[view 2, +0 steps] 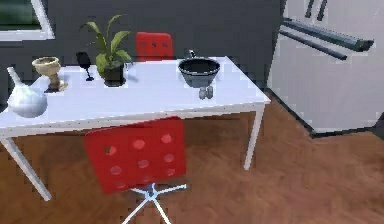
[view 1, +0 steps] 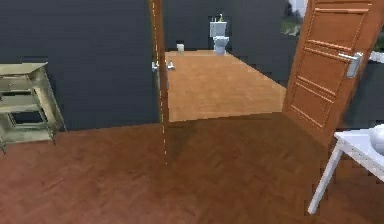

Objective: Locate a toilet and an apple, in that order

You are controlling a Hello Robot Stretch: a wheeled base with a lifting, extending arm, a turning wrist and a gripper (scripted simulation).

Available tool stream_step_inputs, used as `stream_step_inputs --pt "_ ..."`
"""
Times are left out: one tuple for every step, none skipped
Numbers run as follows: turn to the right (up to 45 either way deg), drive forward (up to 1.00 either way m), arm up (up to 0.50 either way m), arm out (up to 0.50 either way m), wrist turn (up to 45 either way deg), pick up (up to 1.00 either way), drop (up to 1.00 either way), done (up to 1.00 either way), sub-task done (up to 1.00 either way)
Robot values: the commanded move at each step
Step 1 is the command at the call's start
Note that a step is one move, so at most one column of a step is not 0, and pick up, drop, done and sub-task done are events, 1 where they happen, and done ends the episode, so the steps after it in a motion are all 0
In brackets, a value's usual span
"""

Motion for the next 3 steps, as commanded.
stream_step_inputs --pt "0.0 0.5 0.0 0.0 0.0 0.0 0.0 0.0 0.0" --pt "12.0 0.0 0.0 0.0 0.0 0.0 0.0 0.0 0.0" --pt "0.0 0.05 0.0 0.0 0.0 0.0 0.0 0.0 0.0"
